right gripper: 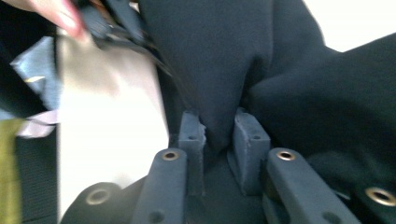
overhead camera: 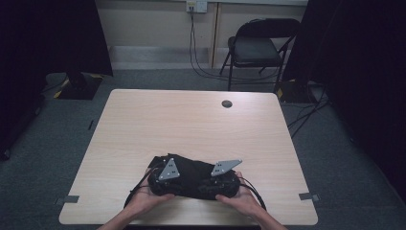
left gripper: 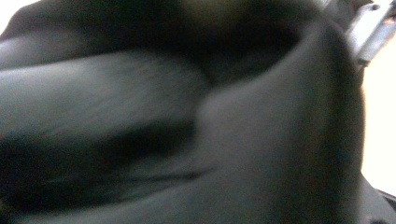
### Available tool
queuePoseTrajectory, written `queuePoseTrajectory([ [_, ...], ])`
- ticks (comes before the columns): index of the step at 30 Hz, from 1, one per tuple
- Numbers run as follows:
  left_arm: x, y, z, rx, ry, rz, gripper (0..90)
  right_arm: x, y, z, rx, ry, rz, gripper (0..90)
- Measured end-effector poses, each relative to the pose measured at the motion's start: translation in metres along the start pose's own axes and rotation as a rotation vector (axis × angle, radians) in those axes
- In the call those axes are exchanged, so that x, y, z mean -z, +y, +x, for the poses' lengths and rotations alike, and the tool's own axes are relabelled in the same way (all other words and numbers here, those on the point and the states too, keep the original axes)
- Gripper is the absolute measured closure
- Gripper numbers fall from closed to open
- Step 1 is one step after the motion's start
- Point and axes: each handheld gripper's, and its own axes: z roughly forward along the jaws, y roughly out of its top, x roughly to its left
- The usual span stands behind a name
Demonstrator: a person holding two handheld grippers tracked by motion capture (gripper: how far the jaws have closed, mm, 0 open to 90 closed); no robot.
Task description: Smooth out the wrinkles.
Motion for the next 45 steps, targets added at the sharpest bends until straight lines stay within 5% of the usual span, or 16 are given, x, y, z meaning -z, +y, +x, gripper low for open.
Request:
queuePoseTrajectory([
  [7,0.027,0.009,0.009,0.072,0.048,-0.006,47.0,-0.010,0.009,-0.019,-0.005,-0.096,-0.017,76.7],
  [10,0.047,0.015,0.001,0.116,-0.022,-0.033,44.7,-0.012,0.011,-0.022,-0.019,-0.109,-0.021,76.2],
  [14,0.057,0.029,0.004,0.094,-0.085,-0.069,44.0,-0.013,0.011,-0.019,-0.011,-0.122,-0.025,74.6],
  [16,0.062,0.037,0.009,0.090,-0.087,-0.153,44.8,-0.013,0.011,-0.019,-0.011,-0.120,-0.026,73.6],
  [20,0.055,0.057,0.021,0.070,-0.103,-0.177,46.0,-0.014,0.012,-0.018,-0.002,-0.125,-0.025,72.4],
  [22,0.045,0.064,0.033,0.094,-0.098,-0.123,44.8,-0.014,0.012,-0.016,-0.002,-0.129,-0.024,72.0],
  [25,0.025,0.051,0.051,0.151,-0.005,-0.040,47.3,-0.011,0.011,-0.014,-0.001,-0.116,-0.019,67.4],
  [26,0.019,0.044,0.055,0.170,-0.016,0.014,49.6,-0.009,0.010,-0.011,0.010,-0.111,-0.010,62.4],
  [27,0.016,0.037,0.055,0.144,-0.022,0.051,50.4,-0.005,0.010,-0.008,0.016,-0.106,0.001,59.6],
  [28,0.015,0.030,0.052,0.110,-0.014,0.051,50.9,0.000,0.009,-0.005,0.009,-0.103,0.011,58.0],
  [30,0.015,0.019,0.050,0.110,-0.024,0.043,50.4,0.014,0.010,-0.002,0.005,-0.127,0.015,56.2],
  [35,0.013,0.012,0.042,0.083,-0.025,0.029,41.5,0.047,0.035,-0.008,-0.053,-0.199,-0.106,55.2],
  [38,0.011,0.012,0.039,0.072,-0.009,0.034,41.0,0.048,0.054,-0.017,-0.073,-0.230,-0.174,57.4],
  [40,0.012,0.009,0.041,0.082,-0.019,0.024,41.1,0.035,0.055,-0.026,-0.081,-0.256,-0.130,60.2],
  [43,0.013,0.006,0.045,0.127,-0.039,0.001,41.1,0.014,0.036,-0.034,-0.070,-0.314,0.020,65.2],
  [45,0.016,0.007,0.050,0.170,-0.056,-0.023,41.2,0.013,0.018,-0.037,-0.093,-0.300,0.050,61.3],
])
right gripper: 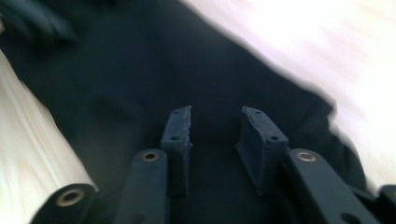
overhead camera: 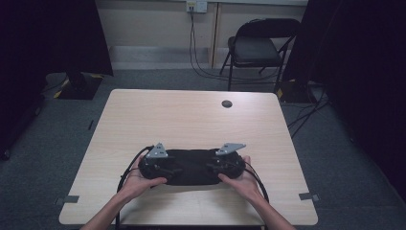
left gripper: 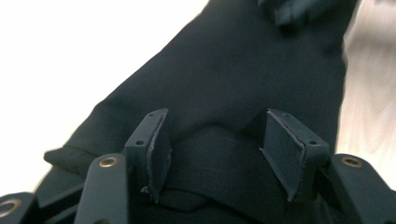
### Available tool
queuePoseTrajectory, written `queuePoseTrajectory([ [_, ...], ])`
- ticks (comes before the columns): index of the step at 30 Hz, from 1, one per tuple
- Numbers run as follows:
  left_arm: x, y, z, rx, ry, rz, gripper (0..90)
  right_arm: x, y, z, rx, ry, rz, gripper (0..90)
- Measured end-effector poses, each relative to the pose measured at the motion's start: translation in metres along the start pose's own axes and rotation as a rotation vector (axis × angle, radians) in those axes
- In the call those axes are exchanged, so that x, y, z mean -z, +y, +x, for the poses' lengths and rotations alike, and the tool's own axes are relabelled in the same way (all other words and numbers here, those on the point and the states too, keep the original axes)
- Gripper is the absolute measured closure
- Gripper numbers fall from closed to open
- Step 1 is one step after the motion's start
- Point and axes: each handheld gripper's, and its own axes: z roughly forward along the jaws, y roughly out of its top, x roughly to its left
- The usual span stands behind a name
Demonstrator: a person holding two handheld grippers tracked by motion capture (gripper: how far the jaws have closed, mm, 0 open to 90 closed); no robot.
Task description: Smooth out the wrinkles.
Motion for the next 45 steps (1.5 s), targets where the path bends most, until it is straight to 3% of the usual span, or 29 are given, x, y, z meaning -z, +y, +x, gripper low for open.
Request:
queuePoseTrajectory([
  [3,0.008,0.004,0.002,0.019,0.004,-0.036,38.7,0.012,-0.015,-0.006,-0.023,-0.035,-0.020,45.8],
  [4,0.008,0.006,0.002,0.013,0.029,-0.036,38.6,0.014,-0.017,-0.008,-0.037,-0.042,-0.024,42.5],
  [6,0.009,0.007,0.003,0.034,0.025,-0.036,37.7,0.013,-0.021,-0.012,-0.066,-0.030,-0.027,40.1],
  [7,0.009,0.007,0.002,0.026,0.037,-0.015,38.2,0.009,-0.024,-0.012,-0.068,-0.033,-0.017,39.3],
  [11,-0.001,-0.004,-0.004,-0.016,0.080,0.060,40.4,-0.003,-0.027,-0.006,-0.045,-0.056,0.012,38.7],
  [14,-0.008,-0.004,0.001,0.002,0.092,0.061,40.6,-0.010,-0.027,-0.012,-0.073,-0.042,0.007,38.7],
  [15,-0.010,-0.005,0.004,0.014,0.095,0.050,40.7,-0.012,-0.027,-0.015,-0.077,-0.034,-0.005,38.7],
  [18,-0.016,-0.004,0.011,-0.015,0.145,0.036,41.0,-0.019,-0.022,-0.022,-0.085,-0.048,-0.014,38.7],
  [21,-0.019,-0.004,0.021,-0.001,0.166,0.013,40.9,-0.026,-0.015,-0.026,-0.088,-0.063,-0.022,38.7],
  [25,-0.022,-0.004,0.024,-0.013,0.200,-0.017,40.6,-0.032,-0.008,-0.031,-0.090,-0.092,-0.019,38.6],
  [30,-0.026,-0.003,0.029,0.023,0.208,-0.050,38.9,-0.035,-0.006,-0.039,-0.140,-0.093,-0.032,37.8],
  [40,0.000,0.008,0.028,0.074,0.156,-0.090,29.8,-0.013,0.002,-0.041,-0.162,-0.069,-0.088,26.9],
  [45,0.033,0.006,0.033,0.097,0.187,-0.123,28.5,0.017,0.006,-0.042,-0.184,-0.068,-0.154,25.5],
])
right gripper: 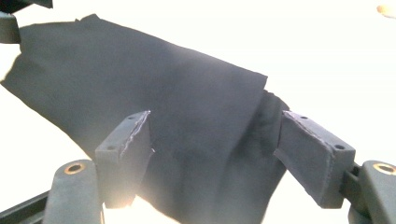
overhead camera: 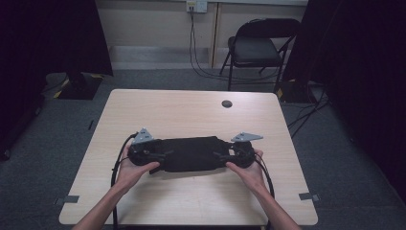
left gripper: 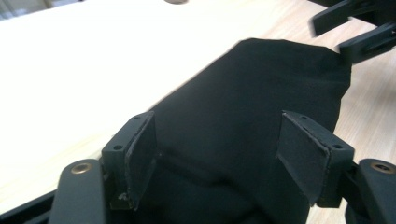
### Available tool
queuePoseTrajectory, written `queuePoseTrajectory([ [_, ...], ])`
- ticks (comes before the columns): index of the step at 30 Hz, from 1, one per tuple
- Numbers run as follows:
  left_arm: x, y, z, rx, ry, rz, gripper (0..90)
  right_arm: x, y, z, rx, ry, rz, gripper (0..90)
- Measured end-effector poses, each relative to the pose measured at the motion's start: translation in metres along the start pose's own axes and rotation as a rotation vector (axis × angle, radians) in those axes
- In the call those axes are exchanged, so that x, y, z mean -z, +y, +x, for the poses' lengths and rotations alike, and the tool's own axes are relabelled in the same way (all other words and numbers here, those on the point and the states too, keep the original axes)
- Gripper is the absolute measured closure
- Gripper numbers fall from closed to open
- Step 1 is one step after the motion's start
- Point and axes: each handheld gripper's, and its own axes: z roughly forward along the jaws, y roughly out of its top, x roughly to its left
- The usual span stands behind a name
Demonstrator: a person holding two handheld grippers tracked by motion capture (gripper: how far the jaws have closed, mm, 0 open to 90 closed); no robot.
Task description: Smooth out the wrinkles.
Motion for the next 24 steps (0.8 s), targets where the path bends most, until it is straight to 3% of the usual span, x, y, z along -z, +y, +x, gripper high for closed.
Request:
queuePoseTrajectory([
  [5,0.025,-0.021,0.013,0.038,0.049,0.054,28.4,0.026,-0.007,-0.014,-0.038,-0.040,-0.026,25.7],
  [8,0.039,-0.038,0.022,0.089,0.075,0.090,28.1,0.042,-0.023,-0.025,-0.066,-0.074,-0.012,25.7],
  [15,0.063,-0.068,0.043,0.121,0.168,0.175,26.1,0.070,-0.055,-0.050,-0.134,-0.145,0.025,23.9],
  [17,0.065,-0.076,0.046,0.118,0.189,0.198,26.2,0.077,-0.063,-0.057,-0.152,-0.164,0.039,22.8],
  [20,0.065,-0.088,0.050,0.151,0.198,0.234,25.9,0.082,-0.075,-0.066,-0.179,-0.196,0.060,20.9],
  [22,0.062,-0.092,0.049,0.143,0.216,0.261,25.5,0.082,-0.083,-0.073,-0.183,-0.237,0.101,19.4],
  [23,0.060,-0.094,0.048,0.154,0.210,0.269,25.1,0.081,-0.085,-0.074,-0.193,-0.241,0.113,18.5],
  [24,0.060,-0.095,0.046,0.137,0.214,0.264,23.8,0.081,-0.087,-0.076,-0.209,-0.236,0.121,18.4],
])
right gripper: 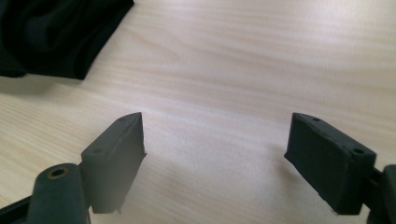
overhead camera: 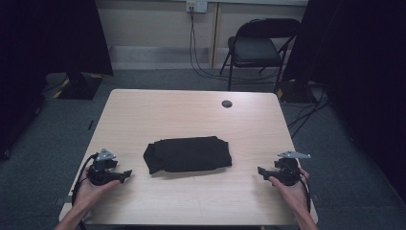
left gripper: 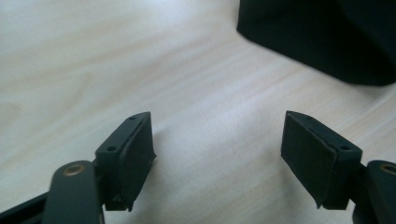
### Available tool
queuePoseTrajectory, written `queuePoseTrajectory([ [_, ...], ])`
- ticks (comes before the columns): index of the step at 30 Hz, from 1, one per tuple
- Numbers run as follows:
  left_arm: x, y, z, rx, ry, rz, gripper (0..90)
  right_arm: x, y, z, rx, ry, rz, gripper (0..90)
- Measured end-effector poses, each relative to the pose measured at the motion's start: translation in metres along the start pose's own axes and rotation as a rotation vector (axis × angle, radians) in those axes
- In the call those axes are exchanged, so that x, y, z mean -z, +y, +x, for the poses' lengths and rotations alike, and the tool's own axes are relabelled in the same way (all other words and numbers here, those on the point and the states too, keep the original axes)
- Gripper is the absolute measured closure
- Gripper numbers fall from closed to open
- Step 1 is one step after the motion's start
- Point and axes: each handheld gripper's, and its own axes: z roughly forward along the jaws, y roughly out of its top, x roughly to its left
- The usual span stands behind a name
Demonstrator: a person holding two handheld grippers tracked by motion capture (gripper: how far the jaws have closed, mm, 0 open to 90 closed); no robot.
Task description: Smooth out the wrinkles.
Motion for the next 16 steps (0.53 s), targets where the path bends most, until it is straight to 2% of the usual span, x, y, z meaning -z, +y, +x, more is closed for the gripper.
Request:
queuePoseTrajectory([
  [3,-0.002,-0.003,-0.002,-0.033,0.012,-0.024,21.4,-0.003,-0.003,0.002,-0.007,-0.024,0.023,18.9],
  [5,-0.004,-0.006,-0.001,-0.027,0.013,-0.053,18.3,-0.007,-0.005,0.005,0.023,-0.048,0.047,18.6],
  [7,-0.008,-0.008,0.000,-0.030,0.012,-0.090,13.0,-0.010,-0.006,0.010,0.063,-0.076,0.043,18.7],
  [9,-0.008,-0.008,-0.001,-0.027,0.022,-0.088,12.0,-0.013,-0.007,0.015,0.107,-0.098,0.044,17.7],
  [13,-0.008,-0.008,-0.002,-0.020,0.032,-0.087,12.0,-0.018,-0.013,0.014,0.109,-0.097,-0.041,14.0],
  [16,-0.009,-0.007,-0.002,-0.017,0.033,-0.090,12.0,-0.019,-0.013,0.014,0.111,-0.096,-0.042,14.0],
])
